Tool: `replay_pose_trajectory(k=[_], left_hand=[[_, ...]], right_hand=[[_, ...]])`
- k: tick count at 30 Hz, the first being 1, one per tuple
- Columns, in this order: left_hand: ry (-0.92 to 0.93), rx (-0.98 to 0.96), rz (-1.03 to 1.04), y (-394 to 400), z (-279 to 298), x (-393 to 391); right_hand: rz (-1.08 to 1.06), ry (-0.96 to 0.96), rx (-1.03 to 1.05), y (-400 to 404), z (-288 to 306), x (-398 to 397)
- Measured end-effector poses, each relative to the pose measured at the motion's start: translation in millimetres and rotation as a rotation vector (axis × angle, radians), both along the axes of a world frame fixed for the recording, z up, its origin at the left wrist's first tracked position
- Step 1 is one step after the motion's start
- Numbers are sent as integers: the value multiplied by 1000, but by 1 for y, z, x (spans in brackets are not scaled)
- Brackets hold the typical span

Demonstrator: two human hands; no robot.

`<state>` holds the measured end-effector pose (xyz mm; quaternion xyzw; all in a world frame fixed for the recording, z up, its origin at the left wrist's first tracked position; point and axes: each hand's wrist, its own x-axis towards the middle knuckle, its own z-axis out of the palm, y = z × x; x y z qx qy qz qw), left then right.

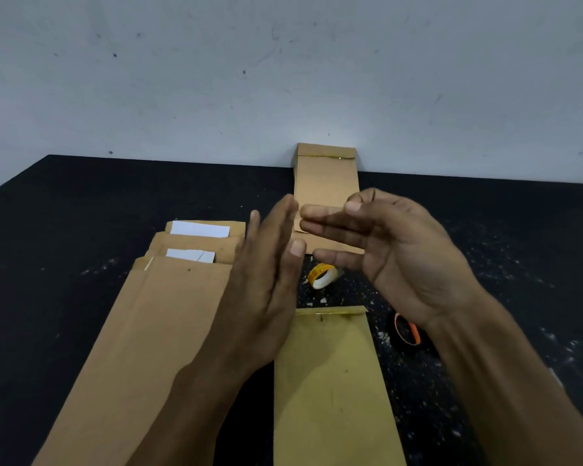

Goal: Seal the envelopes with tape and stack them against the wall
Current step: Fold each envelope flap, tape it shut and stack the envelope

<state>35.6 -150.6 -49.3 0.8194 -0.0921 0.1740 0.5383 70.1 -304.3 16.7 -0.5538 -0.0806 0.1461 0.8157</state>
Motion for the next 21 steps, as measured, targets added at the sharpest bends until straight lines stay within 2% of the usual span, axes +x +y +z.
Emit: replay_pose_trajectory(k=[2,5,7,10,12,18,21], left_hand=[[3,182,87,2,-5,1],[-25,134,215,9,-1,3],[-32,-73,230,10,9,2],[200,-532,73,10,27,0],[326,-653,-32,12,32,-1],[276,-689,-68,17,29,-1],[248,-618,-24,20,27,0]], right_hand=[[6,-41,12,1,-1,-1],[29,-118,32,-4,-2,1],[66,-157,40,-7,0,2],[104,-150,42,-8,-1,1],[117,-135,36,-7,-3,1],[149,-117,17,-4,-4,0],[117,-101,-79,-4,-1,-1]])
